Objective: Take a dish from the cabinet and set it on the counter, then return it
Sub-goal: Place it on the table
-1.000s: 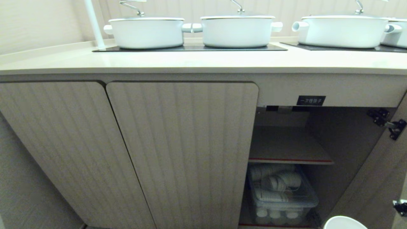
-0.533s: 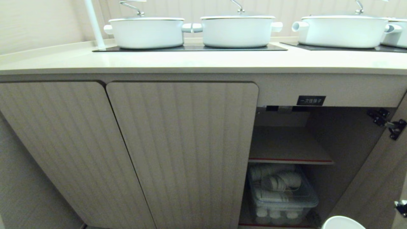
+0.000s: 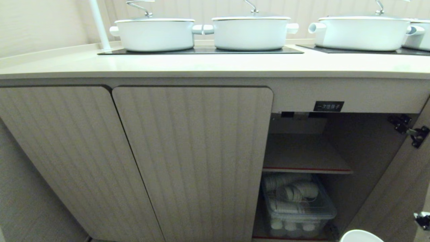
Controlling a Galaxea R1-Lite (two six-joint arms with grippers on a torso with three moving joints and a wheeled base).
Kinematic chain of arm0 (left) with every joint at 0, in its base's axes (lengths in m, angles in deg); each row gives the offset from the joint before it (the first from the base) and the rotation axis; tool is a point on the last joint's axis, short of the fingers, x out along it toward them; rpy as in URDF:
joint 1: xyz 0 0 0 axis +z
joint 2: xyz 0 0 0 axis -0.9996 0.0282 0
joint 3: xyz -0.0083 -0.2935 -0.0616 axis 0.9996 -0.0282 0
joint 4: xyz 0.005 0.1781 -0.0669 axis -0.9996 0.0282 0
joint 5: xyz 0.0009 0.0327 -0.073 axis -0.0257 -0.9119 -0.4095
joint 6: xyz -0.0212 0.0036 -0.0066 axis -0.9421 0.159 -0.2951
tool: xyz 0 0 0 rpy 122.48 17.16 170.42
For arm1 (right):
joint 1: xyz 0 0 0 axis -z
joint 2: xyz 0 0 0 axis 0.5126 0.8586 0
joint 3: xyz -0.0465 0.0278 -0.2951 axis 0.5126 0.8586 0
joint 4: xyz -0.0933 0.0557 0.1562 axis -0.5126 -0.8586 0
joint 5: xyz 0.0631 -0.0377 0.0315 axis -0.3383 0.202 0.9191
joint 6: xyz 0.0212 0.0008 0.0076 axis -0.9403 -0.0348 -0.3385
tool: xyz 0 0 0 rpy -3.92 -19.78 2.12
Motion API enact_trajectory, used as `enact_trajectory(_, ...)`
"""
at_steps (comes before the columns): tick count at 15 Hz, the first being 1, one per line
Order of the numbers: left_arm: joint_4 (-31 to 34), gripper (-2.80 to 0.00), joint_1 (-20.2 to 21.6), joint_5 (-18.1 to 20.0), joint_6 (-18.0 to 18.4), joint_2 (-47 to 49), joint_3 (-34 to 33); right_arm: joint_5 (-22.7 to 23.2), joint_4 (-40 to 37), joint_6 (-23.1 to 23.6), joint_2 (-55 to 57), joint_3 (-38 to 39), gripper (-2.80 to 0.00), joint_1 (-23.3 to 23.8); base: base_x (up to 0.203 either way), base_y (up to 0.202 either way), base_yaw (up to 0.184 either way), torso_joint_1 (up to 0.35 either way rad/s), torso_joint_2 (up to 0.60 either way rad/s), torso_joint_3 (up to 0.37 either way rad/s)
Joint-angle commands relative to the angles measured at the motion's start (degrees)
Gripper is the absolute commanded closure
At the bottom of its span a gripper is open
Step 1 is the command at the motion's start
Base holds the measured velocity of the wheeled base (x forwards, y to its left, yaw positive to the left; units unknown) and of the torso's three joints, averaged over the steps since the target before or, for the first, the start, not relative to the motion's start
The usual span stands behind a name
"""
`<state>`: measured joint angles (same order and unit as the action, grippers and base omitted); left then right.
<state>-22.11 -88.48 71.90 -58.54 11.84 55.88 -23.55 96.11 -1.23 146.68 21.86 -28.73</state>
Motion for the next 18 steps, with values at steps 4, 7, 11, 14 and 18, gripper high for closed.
enact_trajectory(4,0.0,0.00,0.0,0.0,0.0,0.0,0.0,0.1,0.1,-0.2,0.7,0.0,0.00,0.0,0.000,0.000,0.000,0.000,0.00,0.000)
enact_trajectory(7,0.0,0.00,0.1,0.0,0.0,0.0,0.0,0.1,0.2,-0.2,1.2,0.0,0.00,0.0,0.000,0.000,0.000,0.000,0.00,0.000)
enact_trajectory(11,0.0,0.00,0.1,0.0,0.0,0.0,0.0,0.2,0.2,-0.6,1.6,0.0,0.00,0.0,0.000,0.000,0.000,0.000,0.00,0.000)
enact_trajectory(14,0.0,0.00,0.0,0.0,0.0,0.0,0.0,0.2,0.7,-0.6,2.0,0.0,0.00,-0.1,0.000,0.000,0.000,0.000,0.00,0.000)
enact_trajectory(18,0.0,0.00,0.0,0.0,0.0,0.0,-0.1,0.2,0.7,-0.6,2.8,0.0,0.00,-0.1,0.000,0.000,0.000,0.000,0.00,0.000)
